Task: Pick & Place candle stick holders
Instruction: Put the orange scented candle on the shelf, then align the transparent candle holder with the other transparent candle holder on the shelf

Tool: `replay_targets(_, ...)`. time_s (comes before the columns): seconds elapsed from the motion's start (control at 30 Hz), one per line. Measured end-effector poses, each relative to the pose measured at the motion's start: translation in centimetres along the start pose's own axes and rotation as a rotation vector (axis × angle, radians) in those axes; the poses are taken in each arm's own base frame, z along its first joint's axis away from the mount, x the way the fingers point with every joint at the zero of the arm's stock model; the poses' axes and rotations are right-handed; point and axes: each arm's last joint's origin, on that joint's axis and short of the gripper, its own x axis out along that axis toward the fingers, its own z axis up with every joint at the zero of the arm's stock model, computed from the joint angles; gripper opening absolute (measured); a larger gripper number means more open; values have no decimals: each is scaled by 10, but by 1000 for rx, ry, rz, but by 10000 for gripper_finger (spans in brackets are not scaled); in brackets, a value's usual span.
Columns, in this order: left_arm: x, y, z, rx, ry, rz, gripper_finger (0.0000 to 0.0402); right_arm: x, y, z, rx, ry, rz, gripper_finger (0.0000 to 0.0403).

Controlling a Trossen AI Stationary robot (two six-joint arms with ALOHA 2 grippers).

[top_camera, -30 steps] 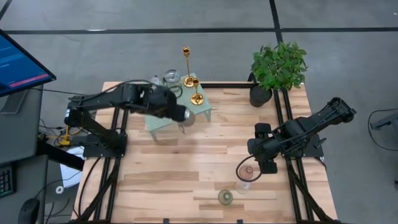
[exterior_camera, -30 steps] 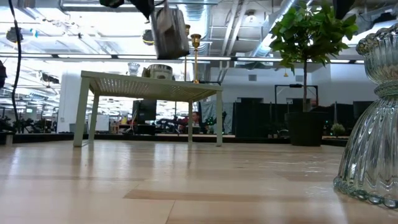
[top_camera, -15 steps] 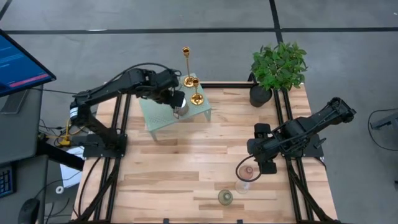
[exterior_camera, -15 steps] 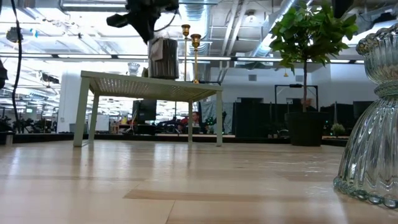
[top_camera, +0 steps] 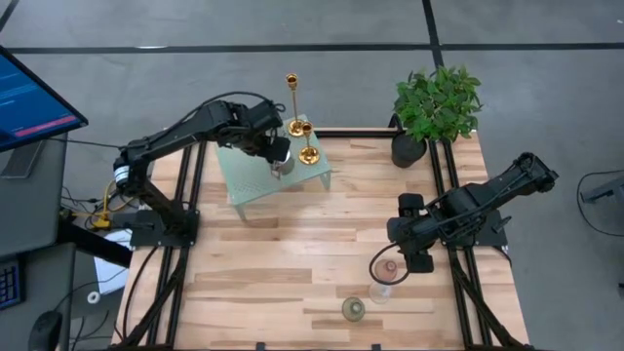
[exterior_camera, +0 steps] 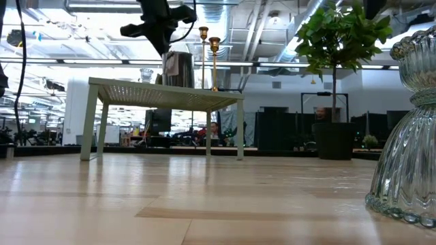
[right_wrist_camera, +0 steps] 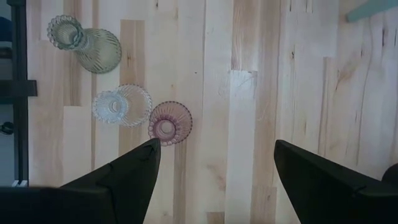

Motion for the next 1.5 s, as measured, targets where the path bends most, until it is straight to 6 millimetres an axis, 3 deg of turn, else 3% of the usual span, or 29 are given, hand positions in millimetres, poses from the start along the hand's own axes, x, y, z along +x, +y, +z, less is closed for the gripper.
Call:
replay_targets(0.47,2,-2,1,15,23,-30,4,0,0,0,1,-1,1,304)
replay_targets(0.83,2,-4,3,22,-18,-30,72,0,0,0,3,-1,1,304)
replay_targets(1.03,-1,-3,5,36,-58,-33,76,0,0,0,3,-1,1,304)
replay_targets(1.13,-16,2,4,34,-86,-70,73,0,0,0,2,4,-1,304)
replay_targets(1.33,-79,21,-3,8,-183,-274,72,0,0,-1,9,14,-2,304)
replay_targets(1.5,-134,46,-21,-6,-293,-462,69,0,0,-1,72,14,0,304)
